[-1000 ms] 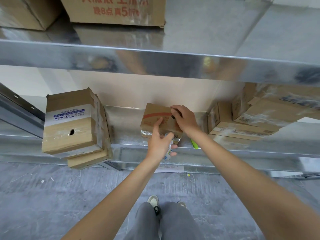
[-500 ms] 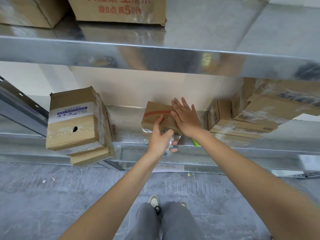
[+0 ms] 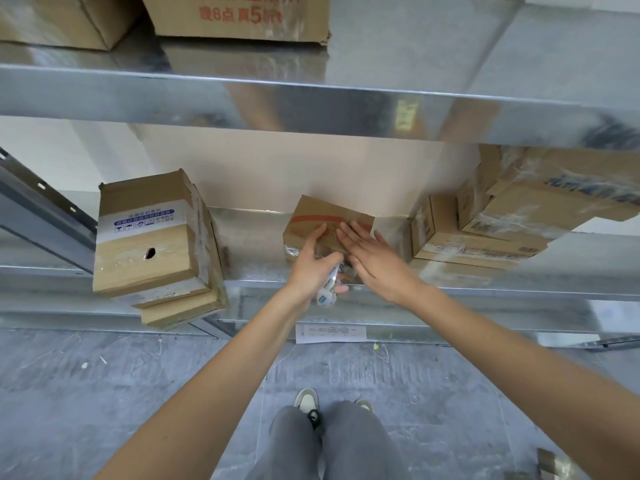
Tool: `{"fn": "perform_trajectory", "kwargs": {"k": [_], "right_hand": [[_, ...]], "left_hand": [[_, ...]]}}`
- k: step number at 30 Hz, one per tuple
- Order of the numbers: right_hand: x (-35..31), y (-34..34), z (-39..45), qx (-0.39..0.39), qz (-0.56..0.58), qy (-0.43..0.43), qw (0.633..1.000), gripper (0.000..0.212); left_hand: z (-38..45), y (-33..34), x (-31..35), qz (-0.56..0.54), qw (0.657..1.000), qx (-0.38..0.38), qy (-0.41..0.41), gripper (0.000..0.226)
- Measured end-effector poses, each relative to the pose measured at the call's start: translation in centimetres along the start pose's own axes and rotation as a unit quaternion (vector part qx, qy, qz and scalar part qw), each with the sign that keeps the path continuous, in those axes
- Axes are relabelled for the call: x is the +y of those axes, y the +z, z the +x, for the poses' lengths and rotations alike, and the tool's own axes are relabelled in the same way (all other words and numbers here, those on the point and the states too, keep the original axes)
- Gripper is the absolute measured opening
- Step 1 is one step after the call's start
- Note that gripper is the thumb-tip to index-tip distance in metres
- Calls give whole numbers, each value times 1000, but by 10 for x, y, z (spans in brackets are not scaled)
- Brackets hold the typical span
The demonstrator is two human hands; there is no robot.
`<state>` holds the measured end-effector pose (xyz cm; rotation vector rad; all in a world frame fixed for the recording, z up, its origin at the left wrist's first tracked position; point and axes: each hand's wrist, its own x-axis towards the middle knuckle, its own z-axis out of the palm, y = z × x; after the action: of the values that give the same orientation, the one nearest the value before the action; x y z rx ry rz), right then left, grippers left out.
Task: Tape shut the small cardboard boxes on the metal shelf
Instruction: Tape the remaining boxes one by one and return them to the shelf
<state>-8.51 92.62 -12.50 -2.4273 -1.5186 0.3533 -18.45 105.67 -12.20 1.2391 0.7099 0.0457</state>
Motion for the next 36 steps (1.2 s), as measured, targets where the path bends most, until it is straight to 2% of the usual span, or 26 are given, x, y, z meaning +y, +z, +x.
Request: {"fn": "perform_trajectory", "kwargs": {"k": [6,11,12,14,16,18,22,24,25,27,29,31,33,36], "right_hand": [[-2,3,-12,10,-43,-50,998,69],[3,-4,-7,32,-74,-82,993,61],[7,-9,-2,35,-87,-76,993,66],[12,-19,10,11,-76,-9,997,89],[12,-25,23,-34,-15,79,996,107],[10,-22,31,-40,41,114,992,109],[7,-11,26,40,91,144,985,106],[3,-8,18,90,164,187,964,102],[-1,-6,14,120,232,207,943,94],[-12,-3,7,172,391,224,876,64],[-25,3,7,183,495,230,818,50],[-36,12,8,185,535,247,786,65],[-45,23,10,183,542,276,773,83],[-47,39,12,169,570,305,744,72]], "left_hand": [[-2,-7,5,24,999,-41,-11,67],[-3,-13,14,19,997,-70,-22,68],[-3,-14,15,26,997,-74,-19,70],[-3,-17,15,31,996,-81,-12,74],[-5,-16,15,54,996,-74,2,78],[-8,-15,12,120,991,-42,40,82],[-32,-28,-7,163,978,36,127,84],[-46,-40,-20,179,969,57,160,89],[-52,-45,-26,174,968,68,166,90],[-57,-50,-30,112,976,107,152,87],[-54,-45,-23,25,984,125,128,78],[-47,-32,-10,-40,985,112,125,64],[-38,-20,2,-67,983,121,122,45],[-27,-12,11,-3,979,165,123,19]]}}
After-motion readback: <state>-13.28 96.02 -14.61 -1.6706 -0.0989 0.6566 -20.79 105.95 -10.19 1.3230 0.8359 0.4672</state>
